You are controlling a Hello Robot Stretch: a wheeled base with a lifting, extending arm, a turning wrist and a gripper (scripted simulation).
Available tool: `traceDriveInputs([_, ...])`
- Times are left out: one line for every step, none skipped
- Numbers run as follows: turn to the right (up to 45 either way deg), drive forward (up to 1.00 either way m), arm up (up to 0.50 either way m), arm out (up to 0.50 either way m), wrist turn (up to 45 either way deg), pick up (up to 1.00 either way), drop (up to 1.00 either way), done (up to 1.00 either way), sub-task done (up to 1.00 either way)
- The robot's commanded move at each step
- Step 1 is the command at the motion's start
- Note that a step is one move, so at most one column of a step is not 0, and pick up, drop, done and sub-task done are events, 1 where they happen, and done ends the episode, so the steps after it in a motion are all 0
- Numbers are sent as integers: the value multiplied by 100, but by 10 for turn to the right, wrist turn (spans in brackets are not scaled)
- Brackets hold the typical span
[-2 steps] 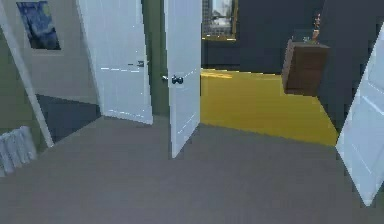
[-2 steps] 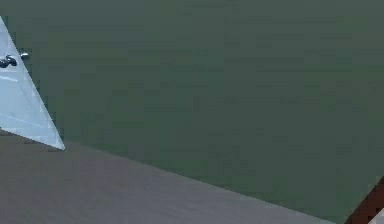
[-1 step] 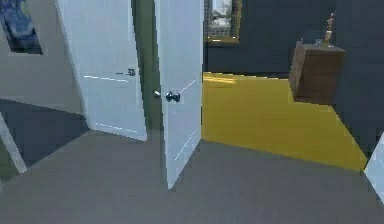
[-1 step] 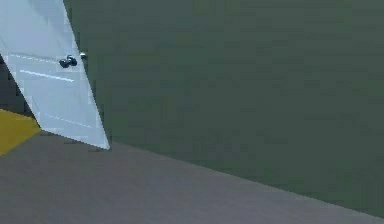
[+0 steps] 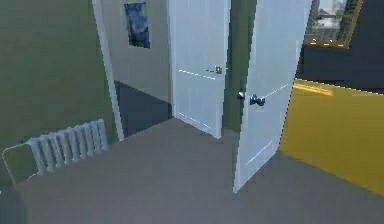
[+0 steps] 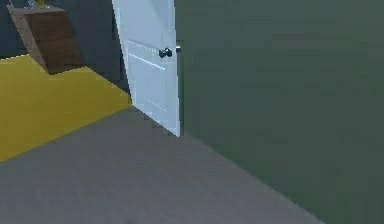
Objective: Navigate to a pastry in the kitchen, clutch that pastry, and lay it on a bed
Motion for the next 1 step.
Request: traceDriveInputs([0, 45, 0, 0, 0, 0, 0, 0, 0])
